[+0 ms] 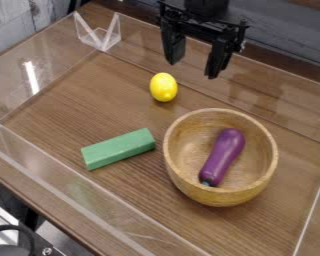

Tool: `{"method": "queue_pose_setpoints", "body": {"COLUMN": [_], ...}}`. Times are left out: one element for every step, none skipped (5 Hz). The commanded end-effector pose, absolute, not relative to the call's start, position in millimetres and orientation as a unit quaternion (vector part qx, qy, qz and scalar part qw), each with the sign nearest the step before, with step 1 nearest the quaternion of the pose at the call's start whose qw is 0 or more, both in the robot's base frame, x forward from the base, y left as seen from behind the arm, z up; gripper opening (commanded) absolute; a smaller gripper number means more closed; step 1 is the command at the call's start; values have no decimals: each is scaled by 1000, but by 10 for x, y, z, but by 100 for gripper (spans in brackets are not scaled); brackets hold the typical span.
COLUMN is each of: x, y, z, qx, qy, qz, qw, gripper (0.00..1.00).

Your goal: Remove the purple eggplant from inside the brown bowl and put it on the table

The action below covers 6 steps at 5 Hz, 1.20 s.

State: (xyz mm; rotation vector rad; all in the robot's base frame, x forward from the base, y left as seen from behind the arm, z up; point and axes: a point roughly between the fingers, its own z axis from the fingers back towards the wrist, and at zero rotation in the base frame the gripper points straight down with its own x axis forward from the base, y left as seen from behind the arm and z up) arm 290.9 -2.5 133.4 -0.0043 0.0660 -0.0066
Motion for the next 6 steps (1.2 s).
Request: {"method": "queue_pose_setpoints", "body": {"x": [2866, 2659, 2516, 2439, 2421, 2429], "y": [-42, -160, -259, -347, -409, -460], "z": [1250, 1104, 971, 875, 794, 745], "qx": [-3, -9, -14, -17, -18, -19], "qy": [45, 53, 53, 51, 47, 43], "qz": [-4, -25, -39, -45, -46, -46], "qw": [999, 998, 998, 998, 998, 998], "gripper": [100, 100, 100, 100, 100, 100]}}
